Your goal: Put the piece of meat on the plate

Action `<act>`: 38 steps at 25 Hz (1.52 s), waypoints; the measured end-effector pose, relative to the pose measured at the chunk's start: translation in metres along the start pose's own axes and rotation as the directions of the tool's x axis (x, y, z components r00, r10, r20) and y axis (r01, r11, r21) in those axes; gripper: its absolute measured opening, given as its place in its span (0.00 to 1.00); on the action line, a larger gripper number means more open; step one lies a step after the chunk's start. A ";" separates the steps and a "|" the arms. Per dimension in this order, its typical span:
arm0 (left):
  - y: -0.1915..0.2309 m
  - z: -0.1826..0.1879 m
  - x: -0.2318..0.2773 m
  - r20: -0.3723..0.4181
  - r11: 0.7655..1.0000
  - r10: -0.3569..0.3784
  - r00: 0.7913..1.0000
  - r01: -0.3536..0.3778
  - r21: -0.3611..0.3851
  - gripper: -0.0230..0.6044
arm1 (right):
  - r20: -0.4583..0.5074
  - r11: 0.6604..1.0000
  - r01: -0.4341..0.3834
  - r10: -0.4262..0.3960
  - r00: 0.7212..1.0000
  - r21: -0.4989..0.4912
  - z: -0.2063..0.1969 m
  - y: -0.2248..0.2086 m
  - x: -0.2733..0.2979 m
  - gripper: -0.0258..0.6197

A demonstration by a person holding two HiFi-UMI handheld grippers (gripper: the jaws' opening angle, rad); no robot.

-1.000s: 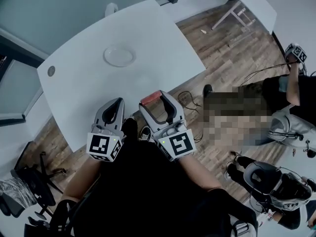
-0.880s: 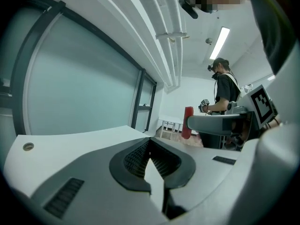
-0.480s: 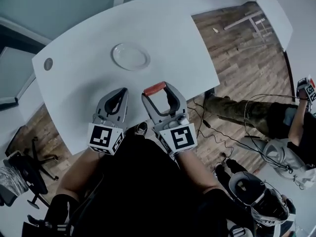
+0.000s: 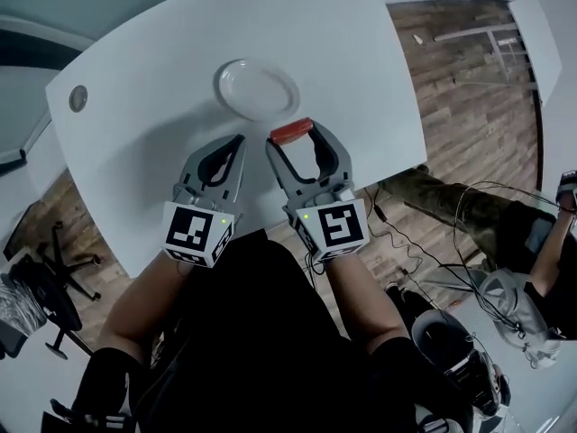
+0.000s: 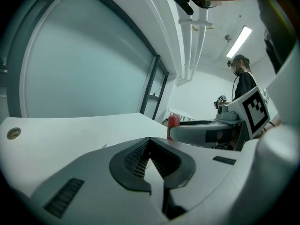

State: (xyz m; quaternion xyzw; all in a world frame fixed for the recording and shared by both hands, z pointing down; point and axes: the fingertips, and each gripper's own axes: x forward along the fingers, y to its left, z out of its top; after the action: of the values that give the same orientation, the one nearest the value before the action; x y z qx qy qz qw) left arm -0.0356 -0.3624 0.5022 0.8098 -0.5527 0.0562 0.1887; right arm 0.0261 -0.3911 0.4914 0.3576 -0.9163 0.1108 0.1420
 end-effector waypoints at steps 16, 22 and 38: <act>0.039 -0.044 0.002 -0.021 0.996 0.043 0.999 -0.045 -0.074 0.04 | -0.146 0.998 -0.018 0.008 0.989 -0.065 -0.055 0.014 0.052 0.47; 0.042 -0.051 0.011 -0.032 0.994 0.036 0.999 -0.039 -0.103 0.04 | -0.257 0.996 -0.037 0.016 0.966 -0.078 -0.072 0.014 0.063 0.47; 0.057 -0.055 0.027 -0.031 0.996 0.047 0.998 -0.049 -0.080 0.04 | -0.398 0.996 0.022 -0.053 0.916 -0.082 -0.088 0.004 0.081 0.47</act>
State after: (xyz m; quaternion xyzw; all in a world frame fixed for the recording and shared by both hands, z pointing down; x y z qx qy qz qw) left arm -0.0707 -0.3839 0.5744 0.7871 -0.5710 0.0500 0.2279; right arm -0.0177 -0.4115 0.6006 0.3394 -0.8645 0.1439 0.3417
